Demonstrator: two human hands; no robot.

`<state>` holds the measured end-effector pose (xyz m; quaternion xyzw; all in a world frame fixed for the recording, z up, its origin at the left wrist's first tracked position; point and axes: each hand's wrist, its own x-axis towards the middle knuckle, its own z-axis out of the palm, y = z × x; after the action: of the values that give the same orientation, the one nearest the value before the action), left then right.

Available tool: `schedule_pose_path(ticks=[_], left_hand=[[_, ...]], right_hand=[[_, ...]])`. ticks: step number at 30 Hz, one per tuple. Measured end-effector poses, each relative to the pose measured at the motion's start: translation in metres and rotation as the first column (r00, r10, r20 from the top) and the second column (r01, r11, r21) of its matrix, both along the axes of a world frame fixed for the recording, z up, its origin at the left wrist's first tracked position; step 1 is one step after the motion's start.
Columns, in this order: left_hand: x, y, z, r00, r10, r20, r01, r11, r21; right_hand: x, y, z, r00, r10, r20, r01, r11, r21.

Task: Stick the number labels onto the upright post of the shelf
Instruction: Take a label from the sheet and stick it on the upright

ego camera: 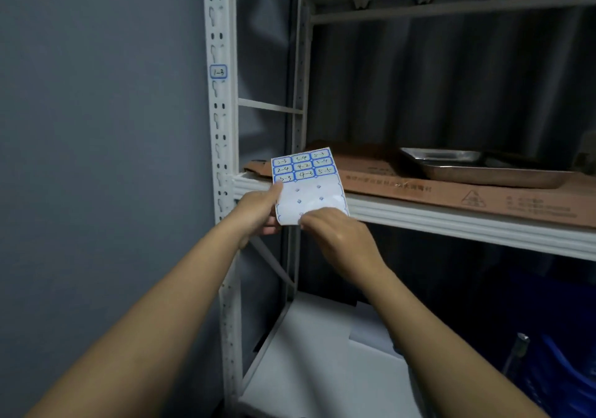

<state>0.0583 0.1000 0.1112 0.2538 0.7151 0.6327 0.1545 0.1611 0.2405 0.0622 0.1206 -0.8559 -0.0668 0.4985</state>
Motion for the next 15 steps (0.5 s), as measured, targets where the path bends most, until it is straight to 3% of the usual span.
schedule_pose_path(ticks=[4,7,11,15], left_hand=[[0.001,-0.022,-0.024,0.991,0.112,-0.079,-0.105,0.991,0.081],[0.004,-0.036,-0.038,0.976,0.183,-0.121,-0.176,0.982,0.063],[0.011,-0.055,-0.055,0.973,0.177,-0.15,-0.169,0.983,0.067],[0.012,-0.074,-0.079,0.98,0.12,-0.16,-0.118,0.993,0.021]], right_hand=[[0.002,-0.029,-0.03,0.989,0.074,0.126,-0.066,0.996,-0.065],[0.0,-0.045,-0.04,0.977,0.124,0.171,-0.072,0.957,-0.283],[-0.011,-0.055,-0.039,0.993,0.086,0.08,-0.03,0.843,-0.538],[-0.018,-0.067,-0.03,0.989,0.064,0.133,0.058,0.657,-0.751]])
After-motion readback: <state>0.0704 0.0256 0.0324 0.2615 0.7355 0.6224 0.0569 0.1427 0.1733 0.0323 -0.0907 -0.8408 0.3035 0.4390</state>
